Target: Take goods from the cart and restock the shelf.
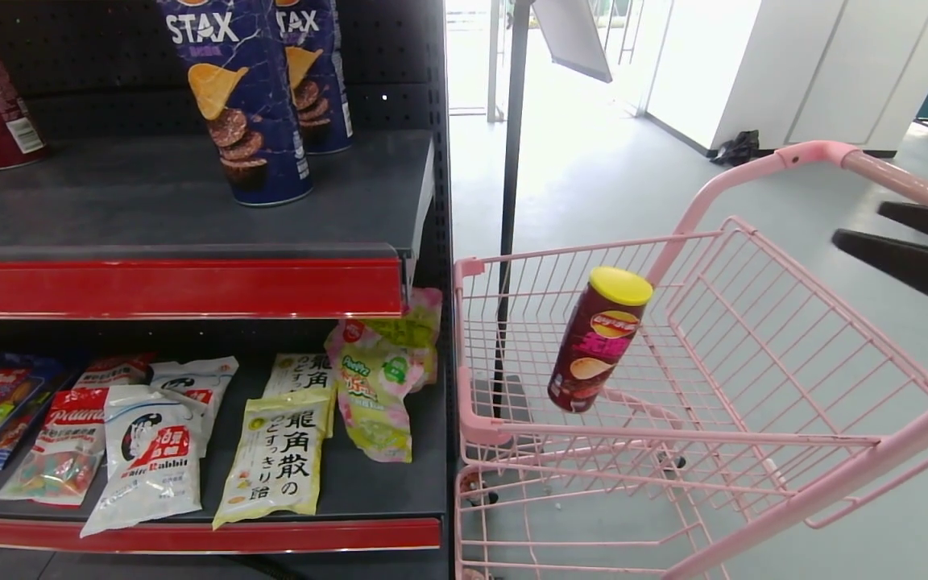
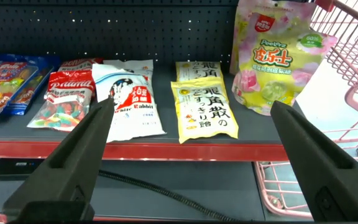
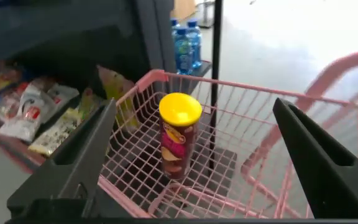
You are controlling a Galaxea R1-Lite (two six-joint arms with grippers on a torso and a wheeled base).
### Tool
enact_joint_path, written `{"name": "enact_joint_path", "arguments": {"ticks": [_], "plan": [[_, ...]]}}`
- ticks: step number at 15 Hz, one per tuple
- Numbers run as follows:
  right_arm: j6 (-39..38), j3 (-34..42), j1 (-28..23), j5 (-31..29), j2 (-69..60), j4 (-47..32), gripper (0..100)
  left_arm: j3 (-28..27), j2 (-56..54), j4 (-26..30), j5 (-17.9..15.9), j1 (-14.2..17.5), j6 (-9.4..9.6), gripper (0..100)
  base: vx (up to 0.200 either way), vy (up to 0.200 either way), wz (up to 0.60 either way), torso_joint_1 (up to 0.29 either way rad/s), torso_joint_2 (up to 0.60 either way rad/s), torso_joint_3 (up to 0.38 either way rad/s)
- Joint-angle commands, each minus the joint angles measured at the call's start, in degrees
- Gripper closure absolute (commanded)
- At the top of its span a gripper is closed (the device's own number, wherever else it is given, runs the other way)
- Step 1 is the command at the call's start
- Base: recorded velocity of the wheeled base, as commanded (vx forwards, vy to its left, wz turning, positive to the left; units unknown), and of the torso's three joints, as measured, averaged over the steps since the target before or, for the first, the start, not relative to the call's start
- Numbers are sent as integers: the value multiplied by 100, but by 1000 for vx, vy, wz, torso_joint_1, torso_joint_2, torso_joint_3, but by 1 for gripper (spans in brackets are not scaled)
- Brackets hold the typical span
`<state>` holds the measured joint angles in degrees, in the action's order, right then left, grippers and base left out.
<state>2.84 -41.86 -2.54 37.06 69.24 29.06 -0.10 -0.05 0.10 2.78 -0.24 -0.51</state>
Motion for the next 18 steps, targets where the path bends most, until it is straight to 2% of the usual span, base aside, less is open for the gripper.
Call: {"name": "enact_joint_path", "arguments": {"ticks": [1, 5, 9, 10, 15, 18], "plan": [[990, -1052, -335, 1436, 2164, 460, 0, 1, 5, -1, 3, -2, -2, 0, 0, 0, 0, 0, 0, 0], [2045, -2353, -318, 2095, 3658, 451, 0, 1, 5, -1, 3, 7, -2, 0, 0, 0, 0, 0, 0, 0], [2722, -2502, -362, 2464, 4247, 267, 0, 1, 5, -1, 3, -2, -2, 0, 0, 0, 0, 0, 0, 0], [2915, -2493, -423, 2569, 4291, 64, 0, 1, 5, 8, 3, -2, -2, 0, 0, 0, 0, 0, 0, 0], [4726, -2529, -617, 2991, 4440, -2045, 0, 1, 5, -1, 3, 7, -2, 0, 0, 0, 0, 0, 0, 0], [4998, -2520, -458, 3000, 4633, -2247, 0, 1, 5, 8, 3, -2, -2, 0, 0, 0, 0, 0, 0, 0]]}}
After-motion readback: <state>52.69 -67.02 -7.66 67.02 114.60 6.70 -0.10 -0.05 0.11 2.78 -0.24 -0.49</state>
